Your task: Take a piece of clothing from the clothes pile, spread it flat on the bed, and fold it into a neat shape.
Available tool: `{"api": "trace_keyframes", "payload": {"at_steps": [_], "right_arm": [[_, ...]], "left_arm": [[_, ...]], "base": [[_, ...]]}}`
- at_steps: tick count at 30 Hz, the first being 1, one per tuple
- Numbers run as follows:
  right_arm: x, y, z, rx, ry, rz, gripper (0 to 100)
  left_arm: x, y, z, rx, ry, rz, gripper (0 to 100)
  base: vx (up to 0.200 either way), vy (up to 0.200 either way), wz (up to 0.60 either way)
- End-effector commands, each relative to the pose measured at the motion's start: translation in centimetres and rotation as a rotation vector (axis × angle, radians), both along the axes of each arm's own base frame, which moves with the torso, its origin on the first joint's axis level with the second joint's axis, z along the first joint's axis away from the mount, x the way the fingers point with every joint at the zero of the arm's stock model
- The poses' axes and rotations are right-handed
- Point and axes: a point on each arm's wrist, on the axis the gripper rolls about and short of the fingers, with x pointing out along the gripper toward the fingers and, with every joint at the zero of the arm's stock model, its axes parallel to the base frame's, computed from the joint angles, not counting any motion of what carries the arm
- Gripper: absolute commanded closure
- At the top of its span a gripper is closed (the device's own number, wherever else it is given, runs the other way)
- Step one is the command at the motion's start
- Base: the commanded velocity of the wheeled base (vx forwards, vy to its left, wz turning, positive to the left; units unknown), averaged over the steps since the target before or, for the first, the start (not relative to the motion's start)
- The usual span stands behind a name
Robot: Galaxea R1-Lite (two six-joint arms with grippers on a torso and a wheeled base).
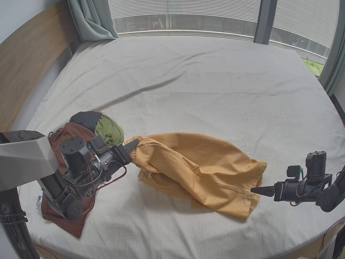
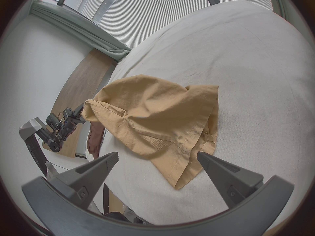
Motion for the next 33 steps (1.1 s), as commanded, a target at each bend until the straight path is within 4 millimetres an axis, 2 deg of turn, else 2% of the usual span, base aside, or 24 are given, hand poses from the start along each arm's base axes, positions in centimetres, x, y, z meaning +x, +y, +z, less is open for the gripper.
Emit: {"api": "trace_keyframes", "payload": {"at_steps": [1, 18, 24, 33], "right_arm": [[0.3, 0.2, -2.0, 0.008, 0.079, -0.01, 0], [2.3, 0.5, -6.4, 0.055, 0.103, -0.052, 0], [3.1, 1.6, -8.1, 0.108, 0.039, -0.051, 0], [2.8, 2.6, -8.2, 0.127, 0.052, -0.04, 0]], "left_arm": [[0.0, 0.0, -0.1, 0.001, 0.003, -0.001, 100], [0.0, 0.0, -0.1, 0.0, 0.002, -0.001, 100], [0.0, 0.0, -0.1, 0.0, 0.002, 0.001, 100], [0.0, 0.0, -0.1, 0.001, 0.003, 0.001, 100]], "base": [[0.0, 0.0, 0.0], [0.0, 0.0, 0.0], [0.0, 0.0, 0.0], [0.0, 0.0, 0.0]]}}
